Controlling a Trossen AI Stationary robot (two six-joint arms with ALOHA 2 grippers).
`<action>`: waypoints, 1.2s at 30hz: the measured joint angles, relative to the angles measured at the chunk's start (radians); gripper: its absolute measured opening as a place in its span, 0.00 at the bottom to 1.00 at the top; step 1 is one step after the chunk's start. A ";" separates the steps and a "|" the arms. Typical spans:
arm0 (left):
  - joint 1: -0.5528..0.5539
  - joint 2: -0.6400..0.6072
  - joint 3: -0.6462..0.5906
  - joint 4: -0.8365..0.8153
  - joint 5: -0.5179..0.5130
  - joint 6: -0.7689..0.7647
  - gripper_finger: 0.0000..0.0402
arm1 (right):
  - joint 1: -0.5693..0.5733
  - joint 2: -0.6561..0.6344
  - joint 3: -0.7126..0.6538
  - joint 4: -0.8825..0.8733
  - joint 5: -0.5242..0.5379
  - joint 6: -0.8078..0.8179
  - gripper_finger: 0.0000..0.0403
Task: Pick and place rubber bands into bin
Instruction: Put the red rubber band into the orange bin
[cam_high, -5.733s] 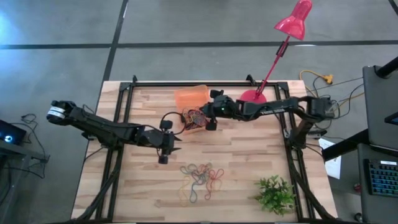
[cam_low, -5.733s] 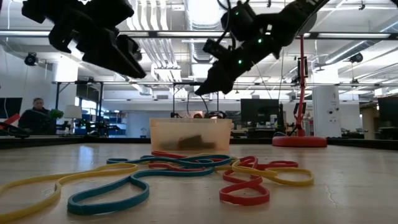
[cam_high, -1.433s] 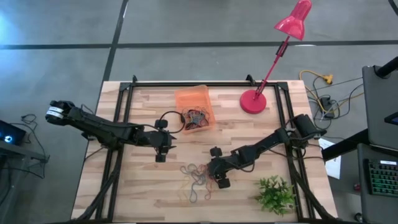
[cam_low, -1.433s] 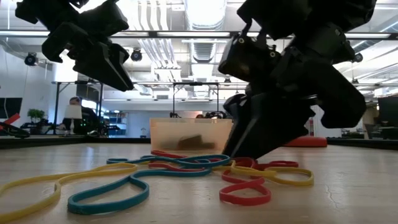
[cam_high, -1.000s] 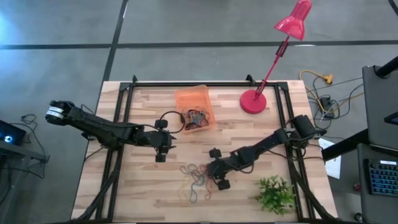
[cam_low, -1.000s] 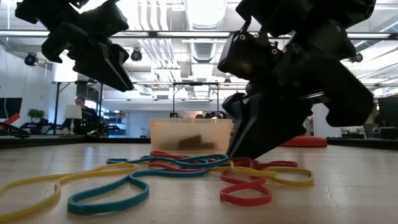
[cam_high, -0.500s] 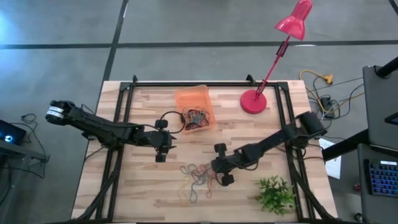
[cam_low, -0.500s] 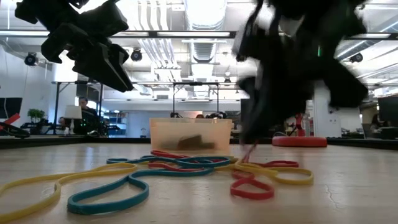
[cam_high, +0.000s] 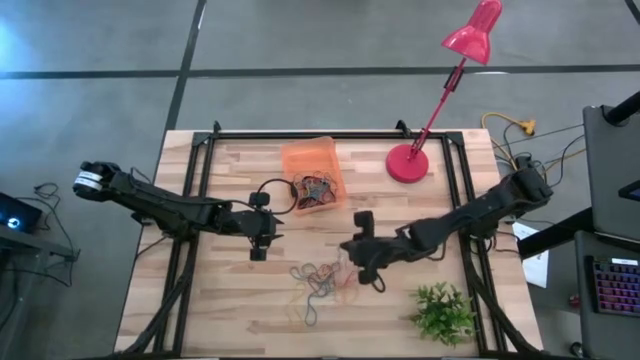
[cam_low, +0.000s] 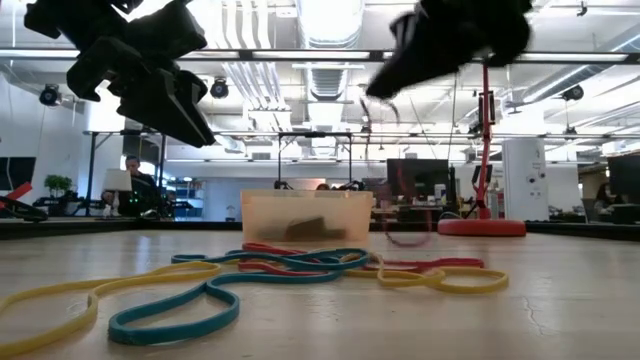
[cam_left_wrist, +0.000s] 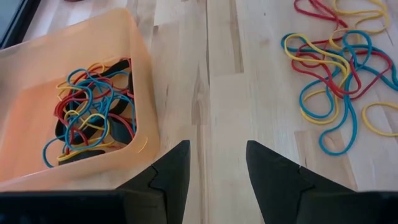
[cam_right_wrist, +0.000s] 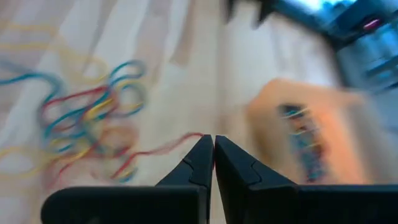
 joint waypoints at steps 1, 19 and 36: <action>0.000 0.000 0.000 0.001 0.000 0.000 0.35 | -0.001 -0.008 0.008 0.001 0.023 -0.023 0.02; 0.000 0.000 0.000 0.001 0.000 0.000 0.35 | -0.248 -0.013 0.167 0.020 0.134 -0.398 0.02; 0.000 0.000 0.000 0.001 0.000 0.026 0.35 | -0.577 -0.005 0.162 0.163 -0.213 -0.372 0.02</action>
